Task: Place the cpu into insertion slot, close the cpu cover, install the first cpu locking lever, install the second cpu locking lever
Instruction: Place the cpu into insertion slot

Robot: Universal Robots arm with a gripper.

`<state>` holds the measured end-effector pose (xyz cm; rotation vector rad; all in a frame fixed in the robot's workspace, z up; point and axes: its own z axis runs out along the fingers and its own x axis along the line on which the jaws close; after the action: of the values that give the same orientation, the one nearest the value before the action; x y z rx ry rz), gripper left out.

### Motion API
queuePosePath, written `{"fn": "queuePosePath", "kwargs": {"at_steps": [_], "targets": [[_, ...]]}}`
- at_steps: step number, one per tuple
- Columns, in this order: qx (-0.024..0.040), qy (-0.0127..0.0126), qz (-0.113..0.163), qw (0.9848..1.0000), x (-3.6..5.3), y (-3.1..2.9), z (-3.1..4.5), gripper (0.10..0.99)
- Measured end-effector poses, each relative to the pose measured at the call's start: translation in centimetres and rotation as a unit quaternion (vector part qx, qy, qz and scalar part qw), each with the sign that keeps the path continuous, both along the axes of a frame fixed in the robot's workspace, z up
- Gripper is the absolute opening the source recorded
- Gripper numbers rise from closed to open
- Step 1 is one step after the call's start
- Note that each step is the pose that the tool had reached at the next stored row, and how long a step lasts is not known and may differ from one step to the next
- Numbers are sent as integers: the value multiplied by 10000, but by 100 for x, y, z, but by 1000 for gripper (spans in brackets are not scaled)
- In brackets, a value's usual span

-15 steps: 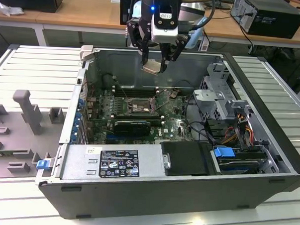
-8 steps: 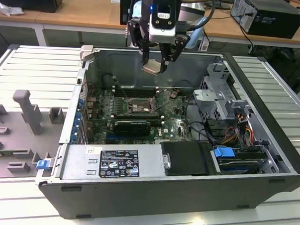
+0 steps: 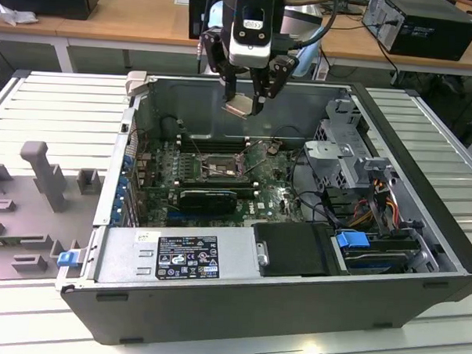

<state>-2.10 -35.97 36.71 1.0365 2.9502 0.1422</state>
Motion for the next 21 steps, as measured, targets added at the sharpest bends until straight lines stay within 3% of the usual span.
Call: {"fn": "queuePosePath", "kwargs": {"at_steps": [5,11,18,21], "targets": [[0,0,-304,9995,0,0,-4,525],[0,0,-652,9979,0,0,-7,525],[-1,0,-1188,9929,0,0,-12,525],[0,0,-1469,9892,0,0,-14,525]]}}
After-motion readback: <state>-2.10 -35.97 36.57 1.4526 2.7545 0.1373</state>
